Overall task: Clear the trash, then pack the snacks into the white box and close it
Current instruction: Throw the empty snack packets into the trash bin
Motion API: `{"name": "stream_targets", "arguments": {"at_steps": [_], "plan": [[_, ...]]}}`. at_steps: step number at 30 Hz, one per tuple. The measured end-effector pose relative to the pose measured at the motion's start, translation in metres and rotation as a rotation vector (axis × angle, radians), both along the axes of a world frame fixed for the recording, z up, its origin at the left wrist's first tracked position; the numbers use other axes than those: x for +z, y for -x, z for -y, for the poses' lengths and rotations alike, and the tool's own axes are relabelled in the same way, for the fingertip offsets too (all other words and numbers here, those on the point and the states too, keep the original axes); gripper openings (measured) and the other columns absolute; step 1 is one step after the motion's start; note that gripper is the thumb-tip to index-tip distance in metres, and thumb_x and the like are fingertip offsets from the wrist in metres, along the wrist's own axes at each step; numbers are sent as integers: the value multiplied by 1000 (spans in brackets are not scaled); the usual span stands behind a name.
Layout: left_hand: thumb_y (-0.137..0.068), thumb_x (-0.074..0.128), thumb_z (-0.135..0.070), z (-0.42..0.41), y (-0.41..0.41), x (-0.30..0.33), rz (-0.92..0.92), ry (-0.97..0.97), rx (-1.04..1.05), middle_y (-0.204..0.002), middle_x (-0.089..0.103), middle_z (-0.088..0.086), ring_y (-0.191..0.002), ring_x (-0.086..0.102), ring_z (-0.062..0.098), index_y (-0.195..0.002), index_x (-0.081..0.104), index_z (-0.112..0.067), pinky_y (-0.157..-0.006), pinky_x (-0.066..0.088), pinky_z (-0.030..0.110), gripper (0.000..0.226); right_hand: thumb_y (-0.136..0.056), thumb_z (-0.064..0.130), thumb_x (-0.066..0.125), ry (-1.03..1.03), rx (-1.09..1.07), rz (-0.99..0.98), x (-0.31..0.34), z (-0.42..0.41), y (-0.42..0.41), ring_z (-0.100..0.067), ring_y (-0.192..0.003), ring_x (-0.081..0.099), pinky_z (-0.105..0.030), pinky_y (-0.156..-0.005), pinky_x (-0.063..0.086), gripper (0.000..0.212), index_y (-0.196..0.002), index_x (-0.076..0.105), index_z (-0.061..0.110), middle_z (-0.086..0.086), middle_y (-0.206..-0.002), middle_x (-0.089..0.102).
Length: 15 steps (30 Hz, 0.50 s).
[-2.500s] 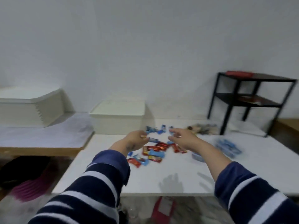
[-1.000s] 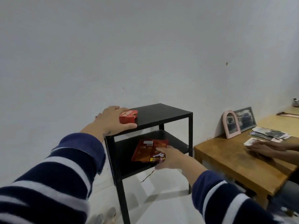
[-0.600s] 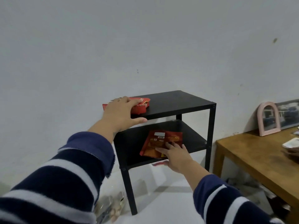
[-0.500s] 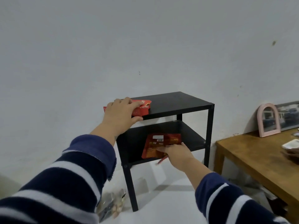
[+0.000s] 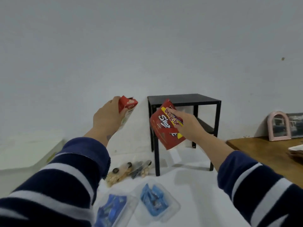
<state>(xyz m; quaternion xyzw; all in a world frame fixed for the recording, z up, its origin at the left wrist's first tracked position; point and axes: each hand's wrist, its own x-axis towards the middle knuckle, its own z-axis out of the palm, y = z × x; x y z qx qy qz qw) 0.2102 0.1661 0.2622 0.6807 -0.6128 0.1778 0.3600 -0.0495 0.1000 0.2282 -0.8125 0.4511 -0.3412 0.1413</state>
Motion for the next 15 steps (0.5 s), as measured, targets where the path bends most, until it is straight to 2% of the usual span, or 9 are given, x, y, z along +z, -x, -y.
{"name": "stream_targets", "arguments": {"at_steps": [3,5,10,13,15], "plan": [[-94,50,-39,-72,-45,-25,-192,-106,37,-114,64,7,-94,62,28,-127,44,-19,-79,52,41,39,-93,8,58,-93,122,137,-5,-50,-42,-7,-91,57,-9,-58,50,63,-145,34,34,3,-122,51],[-94,52,-37,-120,-77,-42,-280,-190,108,-115,64,10,-96,62,30,-126,46,-17,-81,54,44,38,-93,6,58,-150,197,184,-12,-79,-75,-5,-87,57,-7,-49,47,64,-145,35,34,6,-121,48],[-93,54,-35,-228,-155,-81,-447,-301,322,-114,64,11,-93,61,28,-121,50,-12,-80,53,37,36,-88,-3,59,-252,392,207,-36,-131,-172,-11,-100,60,-8,-64,48,69,-144,39,33,2,-133,55],[-93,56,-31,-279,-199,-97,-628,-274,365,-113,64,11,-96,62,27,-120,51,-12,-82,55,43,34,-88,-3,59,-296,497,153,-48,-159,-237,-11,-98,60,-7,-59,46,70,-144,39,32,1,-131,56],[-93,57,-28,-310,-226,-107,-770,-236,388,-114,63,9,-96,61,25,-126,47,-14,-78,57,45,37,-87,-3,60,-299,569,114,-55,-175,-283,-11,-95,60,-5,-56,45,70,-144,39,32,0,-129,57]]}}
